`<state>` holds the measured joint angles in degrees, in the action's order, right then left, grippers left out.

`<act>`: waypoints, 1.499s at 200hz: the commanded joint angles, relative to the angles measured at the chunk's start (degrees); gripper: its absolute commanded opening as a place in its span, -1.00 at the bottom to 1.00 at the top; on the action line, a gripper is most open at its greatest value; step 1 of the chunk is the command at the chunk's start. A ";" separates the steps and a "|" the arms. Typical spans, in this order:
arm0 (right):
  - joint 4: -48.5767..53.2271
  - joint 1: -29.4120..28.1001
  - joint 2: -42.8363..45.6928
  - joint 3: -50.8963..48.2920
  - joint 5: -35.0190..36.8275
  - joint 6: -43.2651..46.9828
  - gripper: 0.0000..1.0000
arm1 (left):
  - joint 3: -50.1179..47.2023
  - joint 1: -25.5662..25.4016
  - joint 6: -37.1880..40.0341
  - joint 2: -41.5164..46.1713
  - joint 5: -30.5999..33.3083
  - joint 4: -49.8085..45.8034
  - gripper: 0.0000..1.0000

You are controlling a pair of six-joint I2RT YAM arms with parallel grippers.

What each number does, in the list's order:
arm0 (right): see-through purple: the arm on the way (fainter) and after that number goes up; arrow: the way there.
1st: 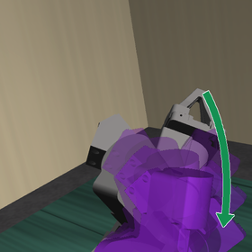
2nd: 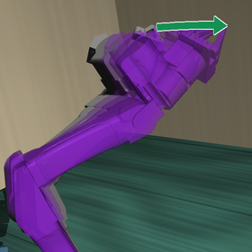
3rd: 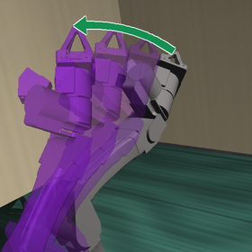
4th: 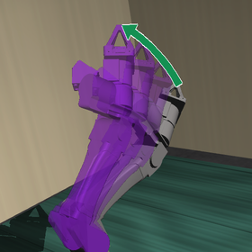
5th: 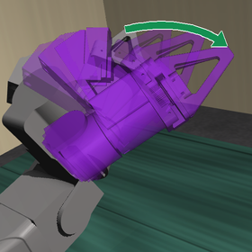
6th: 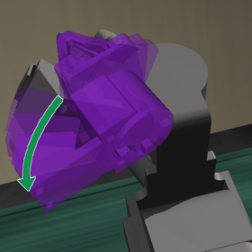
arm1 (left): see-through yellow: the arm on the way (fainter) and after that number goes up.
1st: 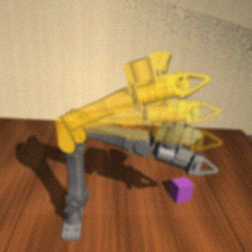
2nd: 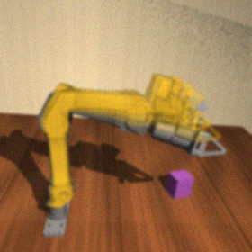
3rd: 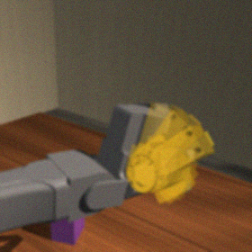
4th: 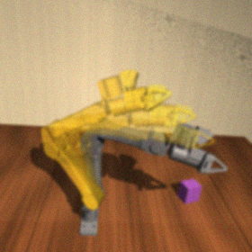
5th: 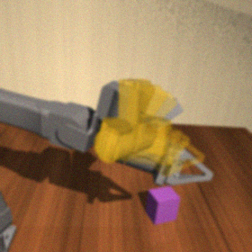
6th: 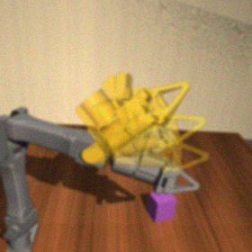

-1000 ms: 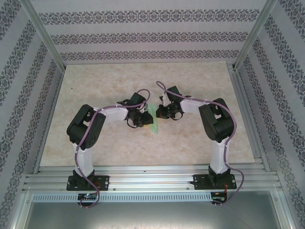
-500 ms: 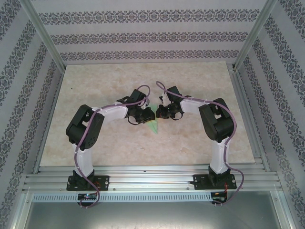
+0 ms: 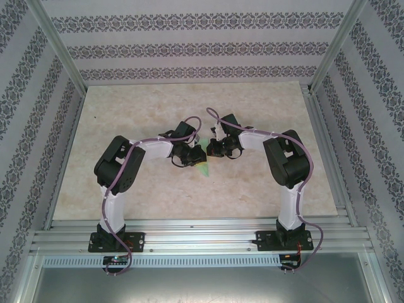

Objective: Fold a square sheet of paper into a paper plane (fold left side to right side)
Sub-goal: Fourth fold the wing at the center of the table.

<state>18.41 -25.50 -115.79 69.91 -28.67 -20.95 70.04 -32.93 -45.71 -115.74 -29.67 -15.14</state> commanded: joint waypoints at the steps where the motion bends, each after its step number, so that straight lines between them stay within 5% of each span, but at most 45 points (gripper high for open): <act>1: 3.84 -0.52 -1.90 0.03 3.01 1.43 -1.00 | 0.88 -1.64 1.55 -1.88 2.37 -2.25 -0.65; 40: 3.91 0.22 0.05 2.05 1.60 0.60 -0.99 | -1.88 -2.24 0.70 -2.80 3.32 -1.24 -0.66; 97: 6.97 2.91 12.76 -1.24 2.80 0.50 -0.62 | -3.21 -2.23 0.22 -2.86 4.28 -1.31 -0.67; 154: -7.66 -3.73 24.62 -20.99 -1.31 -8.92 -0.88 | -2.48 -2.23 0.43 -2.86 4.47 -2.31 -0.68; 203: -16.92 -8.39 20.98 -24.85 -0.32 -15.41 -0.93 | -2.37 -2.31 0.44 -2.82 4.97 -2.92 -0.69; 300: -14.76 -8.47 16.40 -20.96 1.90 -14.17 -0.95 | -1.80 -2.25 1.04 -2.82 4.99 -3.76 -0.71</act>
<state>4.62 -34.11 -98.74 47.22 -27.86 -35.07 69.28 -33.78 -45.52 -115.72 -27.75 -14.13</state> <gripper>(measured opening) 0.044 0.145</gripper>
